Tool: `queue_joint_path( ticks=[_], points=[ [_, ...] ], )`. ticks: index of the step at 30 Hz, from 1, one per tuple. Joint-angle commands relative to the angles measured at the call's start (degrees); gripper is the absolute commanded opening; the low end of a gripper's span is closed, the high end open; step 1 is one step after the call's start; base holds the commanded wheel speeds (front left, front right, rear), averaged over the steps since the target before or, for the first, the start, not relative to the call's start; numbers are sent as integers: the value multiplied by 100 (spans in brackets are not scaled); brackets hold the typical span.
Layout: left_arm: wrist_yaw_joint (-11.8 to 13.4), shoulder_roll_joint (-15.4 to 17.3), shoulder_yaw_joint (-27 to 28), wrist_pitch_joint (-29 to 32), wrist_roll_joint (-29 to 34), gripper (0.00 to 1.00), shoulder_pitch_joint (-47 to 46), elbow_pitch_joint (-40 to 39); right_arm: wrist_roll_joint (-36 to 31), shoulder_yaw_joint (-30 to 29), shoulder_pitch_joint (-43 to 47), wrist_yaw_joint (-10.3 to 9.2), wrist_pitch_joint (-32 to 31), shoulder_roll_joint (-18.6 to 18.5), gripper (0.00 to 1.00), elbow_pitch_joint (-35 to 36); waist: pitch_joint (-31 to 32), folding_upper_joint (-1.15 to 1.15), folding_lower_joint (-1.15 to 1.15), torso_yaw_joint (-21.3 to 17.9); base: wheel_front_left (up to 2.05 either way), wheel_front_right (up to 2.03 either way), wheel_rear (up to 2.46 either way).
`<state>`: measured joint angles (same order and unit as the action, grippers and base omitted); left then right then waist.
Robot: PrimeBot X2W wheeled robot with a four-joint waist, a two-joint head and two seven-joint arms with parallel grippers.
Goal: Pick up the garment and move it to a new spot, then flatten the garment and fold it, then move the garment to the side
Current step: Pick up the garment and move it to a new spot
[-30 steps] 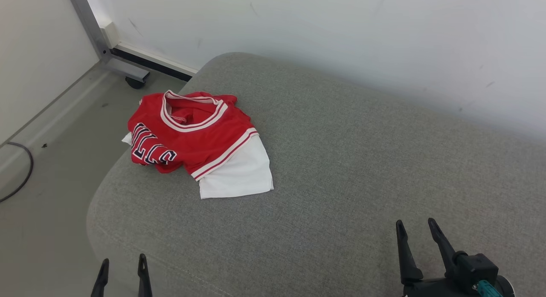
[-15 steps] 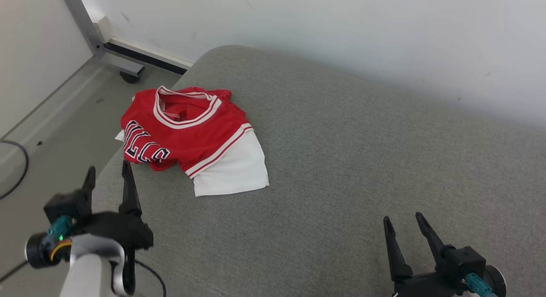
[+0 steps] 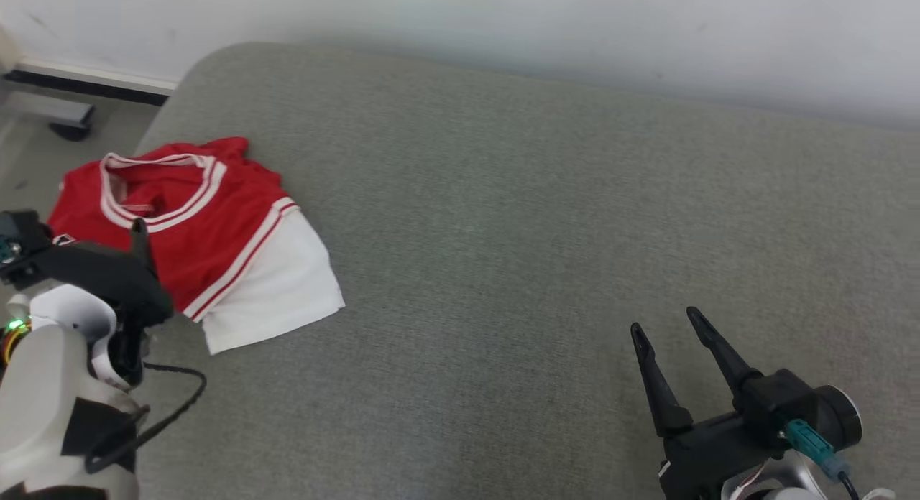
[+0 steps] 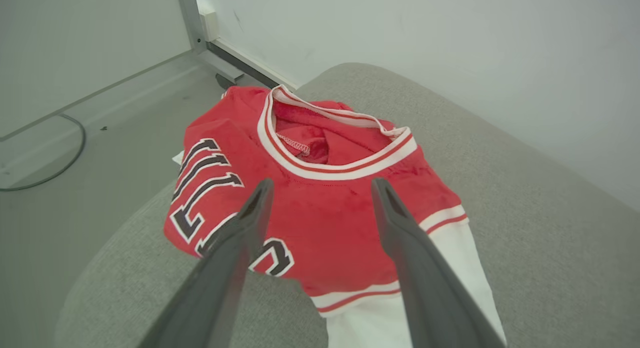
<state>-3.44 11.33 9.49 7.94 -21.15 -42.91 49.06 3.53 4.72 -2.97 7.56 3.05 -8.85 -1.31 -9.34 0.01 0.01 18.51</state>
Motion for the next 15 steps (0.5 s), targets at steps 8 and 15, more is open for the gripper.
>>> queue_joint_path(
  ticks=[8, 15],
  points=[
    [81, 443, 90, 187, -95, 100, -475, 601, -13, -33, -78, -15, -193, -159, 100, 626, -1262, -1, -1, -1405, 0, 0, 0],
    [87, 558, 125, 328, -190, 100, -604, 1075, -21, -21, -160, -16, -190, -124, 100, 946, -1707, -1, -1, -1718, 0, 0, 0]
  ],
)
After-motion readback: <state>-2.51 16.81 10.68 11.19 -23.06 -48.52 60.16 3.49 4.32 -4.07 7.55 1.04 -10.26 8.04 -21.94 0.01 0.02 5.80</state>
